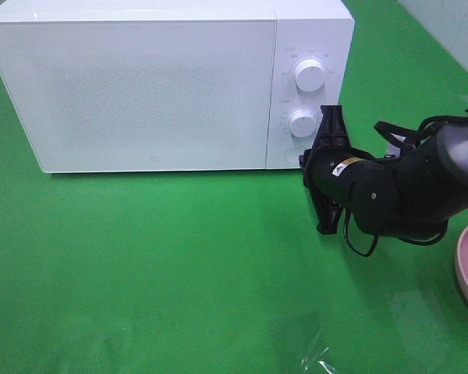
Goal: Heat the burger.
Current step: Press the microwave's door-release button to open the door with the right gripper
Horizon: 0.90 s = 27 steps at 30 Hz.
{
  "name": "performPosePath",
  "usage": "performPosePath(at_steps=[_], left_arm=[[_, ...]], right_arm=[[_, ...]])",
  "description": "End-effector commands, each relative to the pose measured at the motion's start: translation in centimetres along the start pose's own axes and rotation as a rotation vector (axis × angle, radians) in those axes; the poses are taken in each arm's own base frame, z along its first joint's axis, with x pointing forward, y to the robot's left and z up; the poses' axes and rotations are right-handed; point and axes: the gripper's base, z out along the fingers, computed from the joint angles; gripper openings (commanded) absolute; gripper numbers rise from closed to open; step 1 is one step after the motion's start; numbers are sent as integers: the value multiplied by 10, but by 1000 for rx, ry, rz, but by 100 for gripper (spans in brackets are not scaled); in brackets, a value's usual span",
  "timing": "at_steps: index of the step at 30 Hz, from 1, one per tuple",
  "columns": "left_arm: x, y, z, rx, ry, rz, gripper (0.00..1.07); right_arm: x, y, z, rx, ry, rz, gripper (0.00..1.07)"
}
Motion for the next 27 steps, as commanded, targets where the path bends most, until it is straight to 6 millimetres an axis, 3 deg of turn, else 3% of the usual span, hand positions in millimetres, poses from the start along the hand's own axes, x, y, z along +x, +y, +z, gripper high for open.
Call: performPosePath(at_steps=[1, 15, 27], left_arm=[[1, -1, -1, 1, -22, -3, 100], [1, -1, -1, 1, -22, -3, 100], [1, -1, -1, 1, -22, -3, 100]], right_arm=[[2, 4, 12, -17, 11, -12, 0], [3, -1, 37, -26, -26, 18, 0], [-3, 16, 35, -203, -97, -14, 0]])
